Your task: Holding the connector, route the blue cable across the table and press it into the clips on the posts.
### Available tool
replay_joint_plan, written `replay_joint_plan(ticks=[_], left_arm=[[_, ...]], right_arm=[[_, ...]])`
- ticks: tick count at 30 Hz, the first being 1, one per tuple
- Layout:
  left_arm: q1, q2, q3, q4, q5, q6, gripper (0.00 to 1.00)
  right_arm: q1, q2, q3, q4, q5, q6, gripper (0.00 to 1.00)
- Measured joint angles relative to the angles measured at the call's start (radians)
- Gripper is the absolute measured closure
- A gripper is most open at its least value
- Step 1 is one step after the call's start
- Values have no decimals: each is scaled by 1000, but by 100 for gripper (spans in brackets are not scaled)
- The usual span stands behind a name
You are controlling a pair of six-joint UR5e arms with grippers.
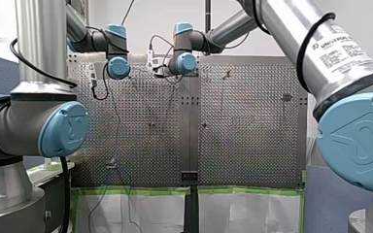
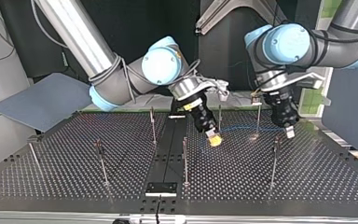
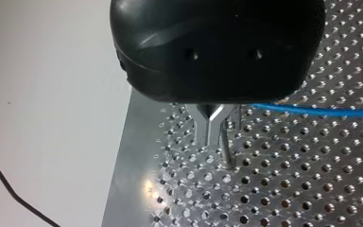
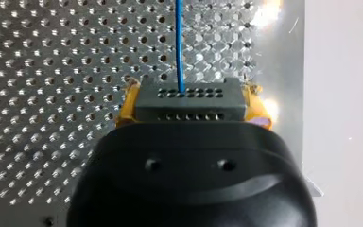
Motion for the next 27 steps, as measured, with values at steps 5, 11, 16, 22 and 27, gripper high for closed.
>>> replay_joint_plan(ticks=[5, 11, 16, 22, 27], left_arm=[[17, -28, 16, -1, 40, 0, 100], [43, -64, 29, 7, 64, -3, 100], [70, -68, 35, 19, 90, -4, 100], [116, -69, 36, 27, 135, -6, 100], [144, -91, 46, 56, 175, -25, 100]], right_arm=[[-1, 5, -40, -1, -9, 0, 100], [-1, 6, -76, 2, -14, 0, 100], [-3, 11, -80, 3, -13, 1, 100], [-1, 30, -79, 11, -12, -3, 100], [-2, 50, -79, 12, -11, -5, 100]])
